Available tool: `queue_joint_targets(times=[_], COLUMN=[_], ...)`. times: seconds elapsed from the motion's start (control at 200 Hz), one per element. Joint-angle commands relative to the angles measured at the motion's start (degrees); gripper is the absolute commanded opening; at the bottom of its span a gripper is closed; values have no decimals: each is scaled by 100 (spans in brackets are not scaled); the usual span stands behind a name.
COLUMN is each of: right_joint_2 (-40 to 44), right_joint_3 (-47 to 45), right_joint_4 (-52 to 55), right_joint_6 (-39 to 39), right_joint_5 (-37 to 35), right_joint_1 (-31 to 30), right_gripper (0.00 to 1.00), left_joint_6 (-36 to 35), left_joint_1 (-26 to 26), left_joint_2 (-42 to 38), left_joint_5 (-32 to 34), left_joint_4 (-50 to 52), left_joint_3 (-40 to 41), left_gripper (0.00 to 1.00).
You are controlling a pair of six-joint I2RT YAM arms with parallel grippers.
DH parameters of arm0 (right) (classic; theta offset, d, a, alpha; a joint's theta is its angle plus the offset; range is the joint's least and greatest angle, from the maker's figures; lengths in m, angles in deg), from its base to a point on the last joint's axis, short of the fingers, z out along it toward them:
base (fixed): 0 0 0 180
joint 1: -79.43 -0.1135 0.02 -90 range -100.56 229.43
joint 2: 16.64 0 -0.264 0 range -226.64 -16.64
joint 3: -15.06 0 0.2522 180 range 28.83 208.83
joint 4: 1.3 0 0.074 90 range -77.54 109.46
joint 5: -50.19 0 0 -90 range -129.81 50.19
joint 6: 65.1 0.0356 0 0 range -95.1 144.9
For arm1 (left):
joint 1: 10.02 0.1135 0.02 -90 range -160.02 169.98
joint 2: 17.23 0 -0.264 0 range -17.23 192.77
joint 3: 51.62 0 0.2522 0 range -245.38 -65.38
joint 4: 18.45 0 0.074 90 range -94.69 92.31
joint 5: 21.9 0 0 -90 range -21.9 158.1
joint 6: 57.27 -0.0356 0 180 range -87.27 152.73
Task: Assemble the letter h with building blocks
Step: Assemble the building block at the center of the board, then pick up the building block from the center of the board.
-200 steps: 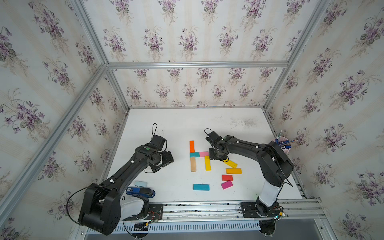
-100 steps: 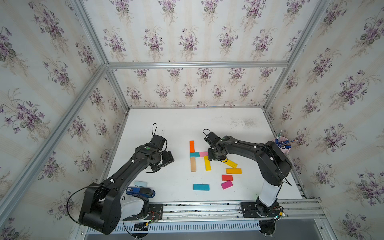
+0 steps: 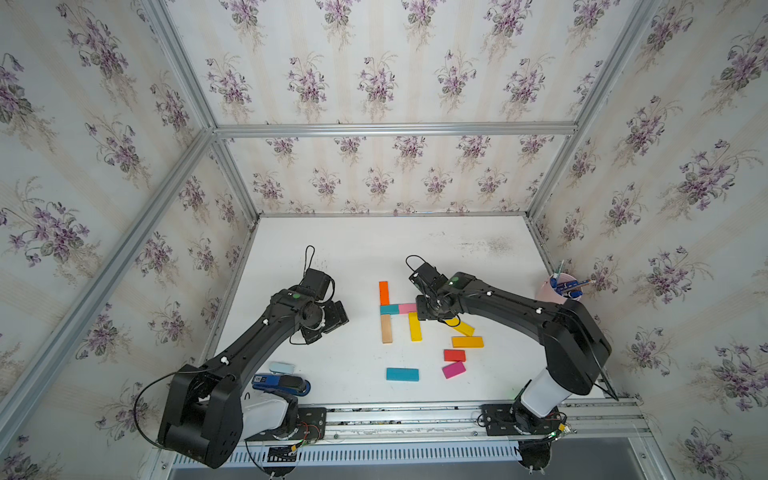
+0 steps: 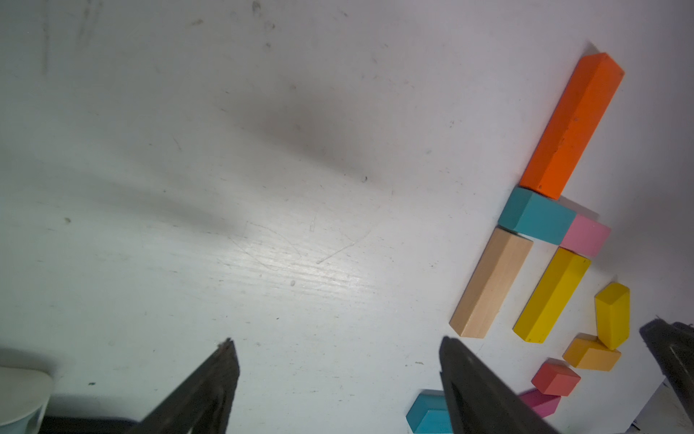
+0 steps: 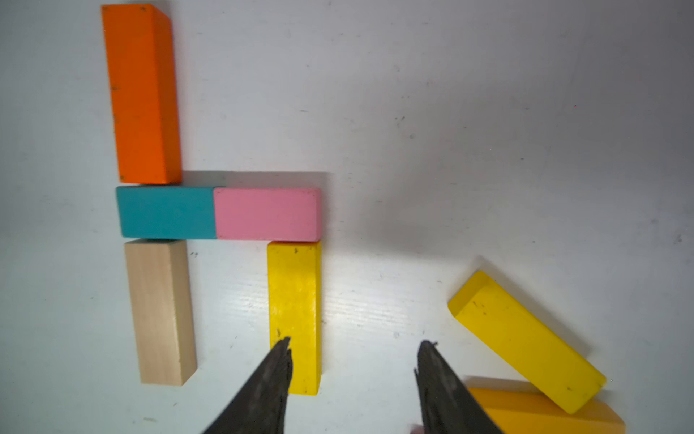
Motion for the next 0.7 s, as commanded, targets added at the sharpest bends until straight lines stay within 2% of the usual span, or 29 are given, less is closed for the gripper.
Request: queue_joint_targets(times=[0.0,0.13,0.23,0.48,0.694], right_joint_2=[453,748,665,269,-114], right_joint_3=[-191,-633,-904,-977,-939], right_joint_4=[-38,-299,-476,-584,-634], right_joint_6=[-310,-561,-675,-1144,-1474], right_joint_5=[143,391,579,651,687], right_joint_1=[-580,-1654,-2184,-2432,-2501], right_gripper=[57,60,63,67,69], left_joint_6=[-106,-84,77,235,299], left_joint_1=[2,8,9,21,76], left_joint_2=[-70,-143,-295,-691,-775], left_joint_5=[120,272,351,572,518], left_joint_4=[62,110,70,212,199], left_joint_3=[-80,-173,-162,-20,204], left_gripper=[86,86,86,86,86])
